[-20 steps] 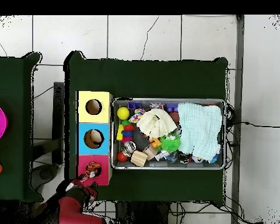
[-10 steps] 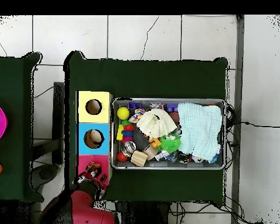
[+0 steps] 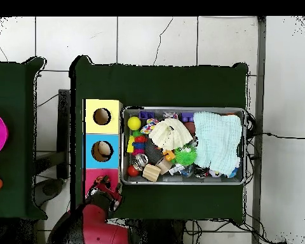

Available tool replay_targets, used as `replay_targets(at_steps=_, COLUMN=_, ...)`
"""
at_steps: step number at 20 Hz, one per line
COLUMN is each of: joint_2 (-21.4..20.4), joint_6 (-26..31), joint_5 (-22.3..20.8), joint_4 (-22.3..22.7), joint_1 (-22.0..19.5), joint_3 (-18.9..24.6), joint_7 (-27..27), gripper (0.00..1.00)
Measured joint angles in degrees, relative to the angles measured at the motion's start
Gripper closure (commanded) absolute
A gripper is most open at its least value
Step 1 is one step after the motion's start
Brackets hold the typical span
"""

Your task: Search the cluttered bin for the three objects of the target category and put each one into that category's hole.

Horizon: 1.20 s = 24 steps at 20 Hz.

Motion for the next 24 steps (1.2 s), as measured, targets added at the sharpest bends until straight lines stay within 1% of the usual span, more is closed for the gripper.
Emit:
replay_targets(at_steps=8, joint_2=0.0, joint_6=0.0, joint_5=-0.4, joint_4=0.8, joint_1=1.7, joint_3=0.3, joint_7=0.0, gripper=0.00)
replay_targets(at_steps=10, joint_2=-0.7, joint_6=0.0, joint_5=-0.8, joint_4=1.6, joint_1=1.6, joint_3=0.8, joint_7=0.0, gripper=0.00)
replay_targets(at_steps=14, joint_2=-3.6, joint_6=0.0, joint_5=-1.3, joint_4=4.4, joint_1=1.6, joint_3=2.3, joint_7=0.0, gripper=0.00)
replay_targets(at_steps=18, joint_2=-5.3, joint_6=0.0, joint_5=-1.3, joint_4=5.8, joint_1=1.7, joint_3=3.1, joint_7=0.0, gripper=0.00)
replay_targets(at_steps=24, joint_2=-4.5, joint_6=-0.4, joint_5=-1.3, joint_4=7.3, joint_1=1.6, joint_3=4.8, joint_7=0.0, gripper=0.00)
